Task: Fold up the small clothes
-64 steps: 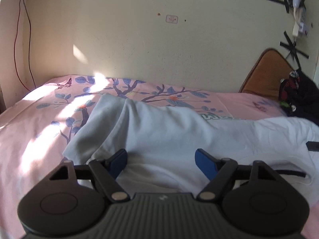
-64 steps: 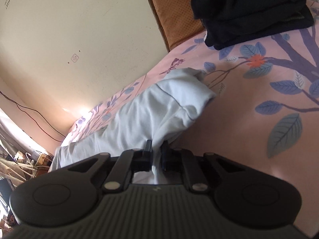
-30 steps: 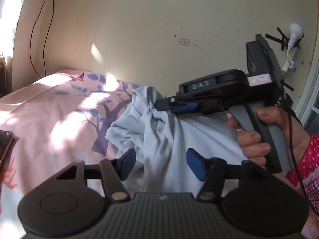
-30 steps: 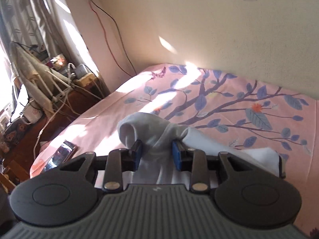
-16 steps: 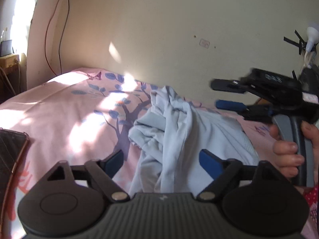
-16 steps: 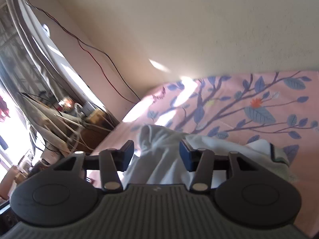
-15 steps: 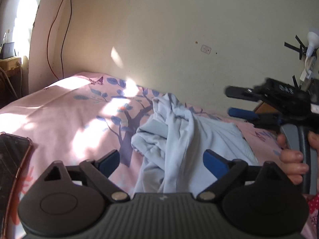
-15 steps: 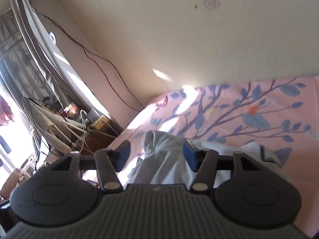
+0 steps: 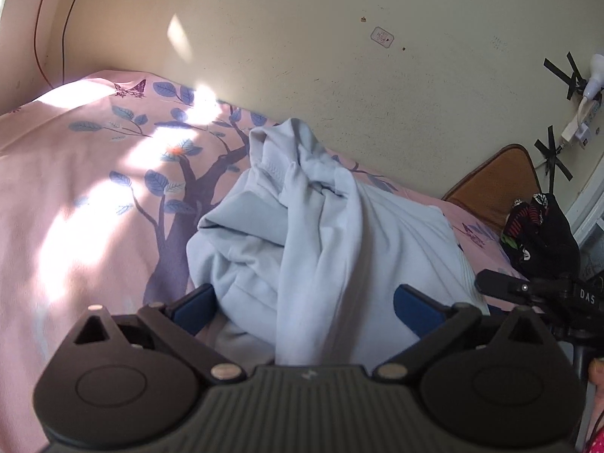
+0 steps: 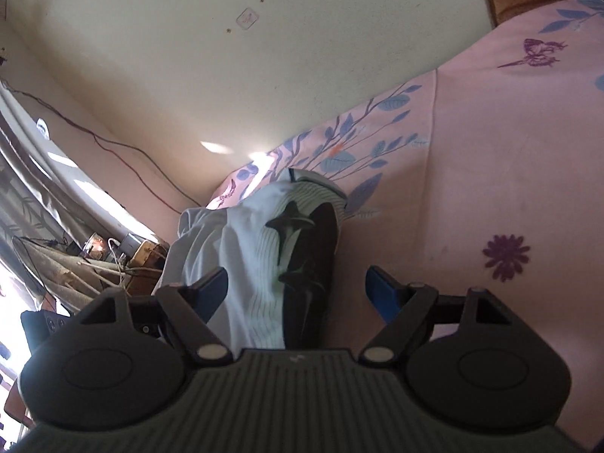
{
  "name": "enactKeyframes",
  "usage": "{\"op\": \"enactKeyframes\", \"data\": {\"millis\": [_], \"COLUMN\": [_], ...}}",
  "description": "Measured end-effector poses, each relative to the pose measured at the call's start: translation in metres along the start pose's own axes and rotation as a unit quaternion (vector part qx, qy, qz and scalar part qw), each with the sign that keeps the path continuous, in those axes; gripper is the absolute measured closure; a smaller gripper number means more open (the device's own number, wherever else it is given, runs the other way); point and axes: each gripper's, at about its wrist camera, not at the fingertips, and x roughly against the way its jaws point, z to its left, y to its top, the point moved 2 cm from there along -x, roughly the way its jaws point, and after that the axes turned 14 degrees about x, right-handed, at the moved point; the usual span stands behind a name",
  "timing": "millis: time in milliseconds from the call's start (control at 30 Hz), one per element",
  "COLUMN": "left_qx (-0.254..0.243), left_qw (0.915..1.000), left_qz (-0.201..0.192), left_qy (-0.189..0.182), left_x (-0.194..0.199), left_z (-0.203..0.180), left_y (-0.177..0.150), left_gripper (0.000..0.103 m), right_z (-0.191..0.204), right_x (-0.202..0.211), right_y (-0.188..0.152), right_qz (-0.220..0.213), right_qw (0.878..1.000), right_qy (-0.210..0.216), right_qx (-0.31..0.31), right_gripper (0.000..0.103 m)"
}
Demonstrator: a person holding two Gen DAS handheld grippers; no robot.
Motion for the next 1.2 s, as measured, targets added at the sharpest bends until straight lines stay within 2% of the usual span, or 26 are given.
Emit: {"op": "enactKeyframes", "data": {"millis": [100,267,300,333,367,400,433,500,567,633,700,833,900,933,967,1000,1033,1067,1100,1133,1200], "left_qx": [0.010,0.020,0.021,0.020,0.017,0.012,0.012,0.032,0.068,0.081,0.077,0.072,0.072,0.070,0.072,0.078,0.085,0.091,0.104,0.116,0.132], "left_qw": [0.9999,0.9996,0.9996,0.9996,0.9998,0.9998,0.9998,0.9990,0.9957,0.9940,0.9938,0.9884,0.9854,0.9830,0.9792,0.9749,0.9670,0.9610,0.9576,0.9576,0.9576], "left_qz": [0.001,0.003,0.001,0.001,0.002,0.009,0.012,0.023,0.026,0.002,-0.048,-0.133,-0.152,-0.157,-0.158,-0.153,-0.139,-0.121,-0.090,-0.074,-0.077], "left_qy": [-0.011,-0.020,-0.020,-0.017,-0.013,-0.009,-0.008,-0.022,-0.057,-0.073,-0.065,-0.014,0.029,0.064,0.105,0.142,0.196,0.232,0.253,0.253,0.244], "left_x": [0.001,-0.001,-0.001,-0.002,-0.003,-0.004,-0.005,-0.006,0.000,0.016,0.040,0.070,0.063,0.050,0.033,0.017,-0.004,-0.021,-0.035,-0.040,-0.039], "left_z": [0.003,0.002,0.001,-0.001,-0.004,-0.007,-0.007,-0.004,0.002,0.005,0.008,0.024,0.038,0.048,0.062,0.073,0.091,0.105,0.121,0.130,0.137], "left_y": [0.001,0.001,0.000,0.000,-0.001,0.000,0.002,0.013,0.034,0.058,0.091,0.157,0.187,0.202,0.213,0.219,0.221,0.220,0.214,0.209,0.199], "left_gripper": [0.000,0.002,0.007,0.012,0.028,0.049,0.052,0.067,0.071,0.072,0.072,0.071,0.070,0.068,0.058,0.047,0.049,0.053,0.060,0.061,0.061], "right_z": [0.019,0.033,0.032,0.031,0.027,0.026,0.026,0.030,0.055,0.092,0.127,0.184,0.197,0.201,0.199,0.195,0.188,0.181,0.172,0.162,0.139], "right_x": [-0.021,-0.032,-0.031,-0.033,-0.032,-0.033,-0.034,-0.034,-0.037,-0.046,-0.059,-0.104,-0.141,-0.168,-0.195,-0.221,-0.249,-0.269,-0.281,-0.286,-0.272], "right_y": [0.003,0.001,0.002,0.002,0.003,0.005,0.008,0.023,0.046,0.073,0.099,0.144,0.161,0.167,0.170,0.170,0.167,0.160,0.153,0.145,0.124], "right_qz": [0.020,0.019,0.019,0.021,0.024,0.026,0.025,0.012,-0.012,-0.033,-0.050,-0.087,-0.100,-0.102,-0.096,-0.084,-0.067,-0.053,-0.041,-0.031,-0.018], "right_qw": [0.999,0.997,0.997,0.997,0.997,0.997,0.997,0.998,0.996,0.988,0.979,0.957,0.952,0.952,0.954,0.957,0.960,0.960,0.958,0.961,0.970], "right_qy": [0.003,-0.012,-0.011,-0.010,-0.014,-0.015,-0.011,0.017,0.045,0.063,0.089,0.131,0.129,0.115,0.100,0.082,0.046,-0.007,-0.044,-0.049,-0.007], "right_qx": [0.036,0.076,0.074,0.071,0.066,0.067,0.068,0.054,0.079,0.134,0.178,0.242,0.258,0.265,0.266,0.264,0.267,0.275,0.279,0.272,0.242], "right_gripper": [0.019,0.017,0.022,0.039,0.048,0.066,0.075,0.079,0.080,0.081,0.081,0.081,0.081,0.078,0.076,0.065,0.050,0.049,0.049,0.049,0.051]}}
